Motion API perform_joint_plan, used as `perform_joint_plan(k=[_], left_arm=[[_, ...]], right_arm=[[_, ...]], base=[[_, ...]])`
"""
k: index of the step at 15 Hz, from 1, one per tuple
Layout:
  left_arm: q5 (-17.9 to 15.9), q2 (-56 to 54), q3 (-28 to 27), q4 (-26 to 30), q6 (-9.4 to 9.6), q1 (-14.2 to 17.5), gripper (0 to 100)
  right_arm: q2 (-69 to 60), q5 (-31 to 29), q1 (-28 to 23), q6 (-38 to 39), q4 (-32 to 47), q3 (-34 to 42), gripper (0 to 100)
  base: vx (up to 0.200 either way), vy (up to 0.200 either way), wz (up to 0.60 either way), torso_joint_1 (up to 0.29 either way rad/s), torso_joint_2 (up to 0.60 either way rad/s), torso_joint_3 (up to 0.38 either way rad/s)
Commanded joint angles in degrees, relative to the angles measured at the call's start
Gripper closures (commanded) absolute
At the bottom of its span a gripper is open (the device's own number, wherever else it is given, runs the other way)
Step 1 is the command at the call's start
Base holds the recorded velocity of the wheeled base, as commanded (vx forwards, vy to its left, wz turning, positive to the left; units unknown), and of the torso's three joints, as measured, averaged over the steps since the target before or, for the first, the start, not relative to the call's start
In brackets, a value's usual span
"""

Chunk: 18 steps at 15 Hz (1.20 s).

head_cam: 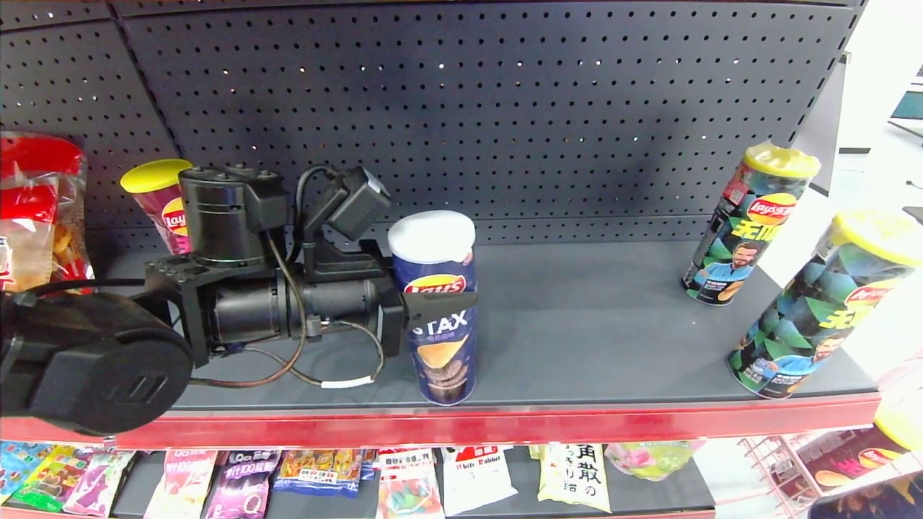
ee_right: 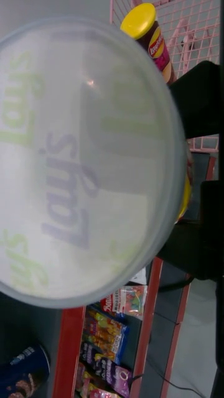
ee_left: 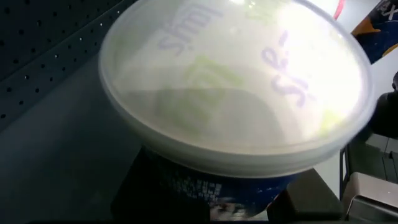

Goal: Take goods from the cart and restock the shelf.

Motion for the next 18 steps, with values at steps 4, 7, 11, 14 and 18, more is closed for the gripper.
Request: perform_joint_plan(k=[4, 7, 11, 14, 18], left_arm=[[0.1, -0.5, 1.0, 0.0, -0.01, 0.0, 100], [0.2, -0.4, 0.9, 0.0, -0.01, 0.0, 100], [0.8, -0.4, 0.9, 0.0, 0.34, 0.1, 0], [0.9, -1.2, 1.8, 0.1, 0.26, 0.1, 0], [4.3, -7.9, 8.5, 0.1, -0.01, 2.5, 0]], right_arm=[[0.2, 0.0, 0.0, 0.0, 0.0, 0.0, 100], [0.4, 0.0, 0.0, -0.1, 0.0, 0.0, 100], [0.5, 0.0, 0.0, -0.1, 0.0, 0.0, 100], [1.0, 1.1, 0.0, -0.2, 0.0, -0.3, 100], [12.4, 8.6, 0.0, -2.4, 0.0, -9.4, 100]], base=[[0.000, 0.000, 0.00, 0.000, 0.00, 0.000], [0.000, 0.000, 0.00, 0.000, 0.00, 0.000], [0.000, 0.000, 0.00, 0.000, 0.00, 0.000], [0.000, 0.000, 0.00, 0.000, 0.00, 0.000], [0.000, 0.000, 0.00, 0.000, 0.00, 0.000]])
